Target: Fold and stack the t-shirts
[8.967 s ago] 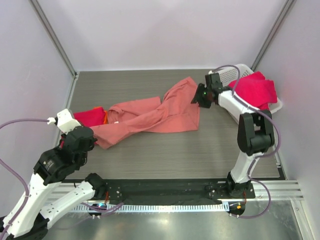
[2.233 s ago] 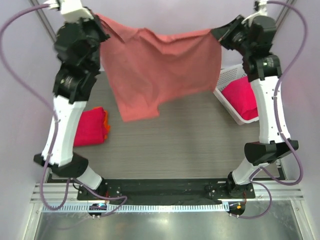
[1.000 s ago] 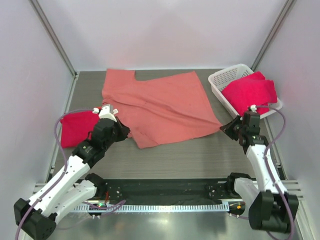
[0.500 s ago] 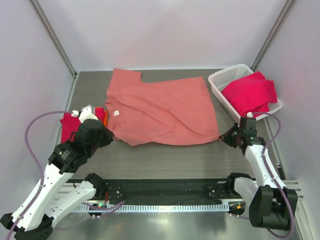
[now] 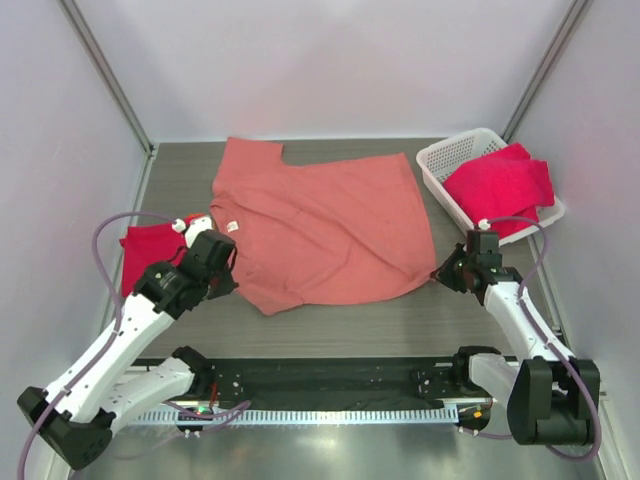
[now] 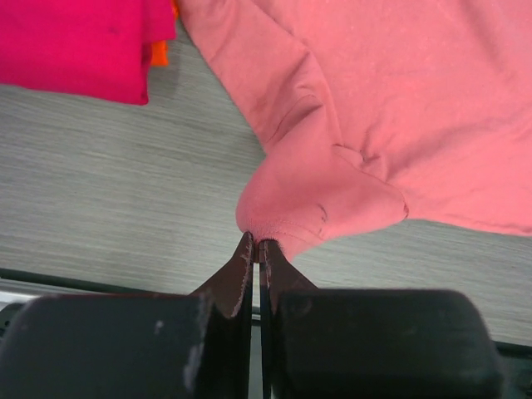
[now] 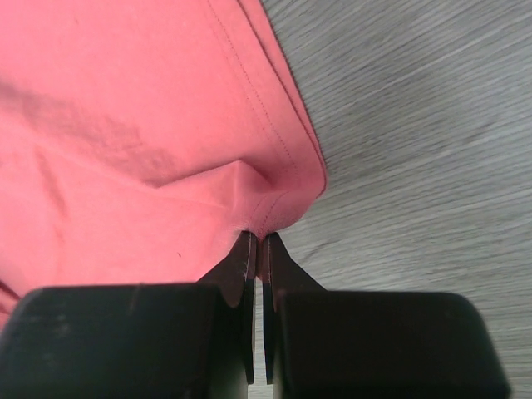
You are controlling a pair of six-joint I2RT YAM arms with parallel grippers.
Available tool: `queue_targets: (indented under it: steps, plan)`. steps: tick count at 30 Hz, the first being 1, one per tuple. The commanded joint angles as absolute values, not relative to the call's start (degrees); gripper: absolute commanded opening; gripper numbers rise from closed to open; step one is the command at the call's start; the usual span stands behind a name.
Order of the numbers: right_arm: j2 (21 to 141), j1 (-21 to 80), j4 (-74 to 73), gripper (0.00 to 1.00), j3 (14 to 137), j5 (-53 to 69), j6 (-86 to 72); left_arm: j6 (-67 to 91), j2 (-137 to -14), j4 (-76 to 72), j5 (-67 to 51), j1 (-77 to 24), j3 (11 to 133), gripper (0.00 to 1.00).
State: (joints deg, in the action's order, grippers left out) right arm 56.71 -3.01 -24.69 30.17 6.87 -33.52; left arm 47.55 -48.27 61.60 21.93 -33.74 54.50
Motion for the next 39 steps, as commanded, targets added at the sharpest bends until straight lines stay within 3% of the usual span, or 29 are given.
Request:
queue_targets:
  steps: [1, 9, 13, 24, 39]
  plan:
    - [60.4, -0.4, -22.5, 0.01, 34.2, 3.0, -32.4, 46.3, -50.9, 56.0, 23.1, -33.8, 55.6, 0.00]
    - [68.6, 2.0, -21.5, 0.01, 43.6, 1.4, -31.8, 42.7, -61.3, 63.0, 31.0, -33.7, 69.2, 0.00]
    - [70.6, 2.9, -21.4, 0.01, 45.4, 2.5, -31.4, 41.7, -60.9, 71.4, 31.6, -33.7, 75.7, 0.00]
    - [64.3, 3.9, -23.9, 0.02, 40.4, 2.1, -31.1, 43.4, -58.9, 93.8, 34.4, -33.8, 81.4, 0.00]
    - [68.0, 7.5, -24.9, 0.02, 43.1, -2.2, -30.9, 35.8, -73.3, 79.7, 28.9, -34.6, 75.7, 0.00]
